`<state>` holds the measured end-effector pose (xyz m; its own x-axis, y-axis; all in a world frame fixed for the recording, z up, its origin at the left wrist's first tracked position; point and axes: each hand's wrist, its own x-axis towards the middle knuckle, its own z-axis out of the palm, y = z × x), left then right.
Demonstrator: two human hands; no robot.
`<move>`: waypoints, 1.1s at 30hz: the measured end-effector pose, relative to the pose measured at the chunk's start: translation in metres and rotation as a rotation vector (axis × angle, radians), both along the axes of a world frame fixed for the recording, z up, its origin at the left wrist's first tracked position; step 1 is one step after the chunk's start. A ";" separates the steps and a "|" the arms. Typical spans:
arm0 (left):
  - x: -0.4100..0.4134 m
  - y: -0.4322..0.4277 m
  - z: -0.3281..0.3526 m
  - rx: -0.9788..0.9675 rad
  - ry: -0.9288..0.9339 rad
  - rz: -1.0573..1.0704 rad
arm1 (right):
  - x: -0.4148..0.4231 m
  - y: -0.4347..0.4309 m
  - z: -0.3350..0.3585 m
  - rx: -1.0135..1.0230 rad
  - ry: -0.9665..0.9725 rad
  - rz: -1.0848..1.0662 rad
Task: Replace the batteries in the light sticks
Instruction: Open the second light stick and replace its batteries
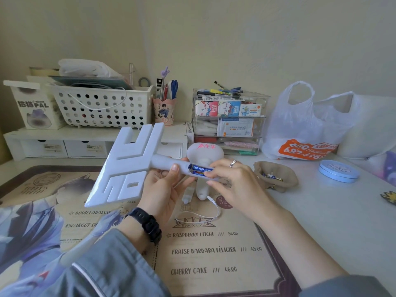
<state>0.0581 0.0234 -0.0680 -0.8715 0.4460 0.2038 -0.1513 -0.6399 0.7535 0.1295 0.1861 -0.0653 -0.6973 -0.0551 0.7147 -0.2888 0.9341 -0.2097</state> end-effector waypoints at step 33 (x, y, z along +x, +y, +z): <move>-0.011 -0.001 -0.001 -0.077 -0.081 0.111 | -0.002 -0.014 -0.007 -0.180 0.012 0.022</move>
<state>0.0473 0.0225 -0.0691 -0.9286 0.3574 0.0993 -0.1453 -0.5968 0.7891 0.1274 0.1721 -0.0724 -0.6885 0.0590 0.7228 -0.3124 0.8753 -0.3690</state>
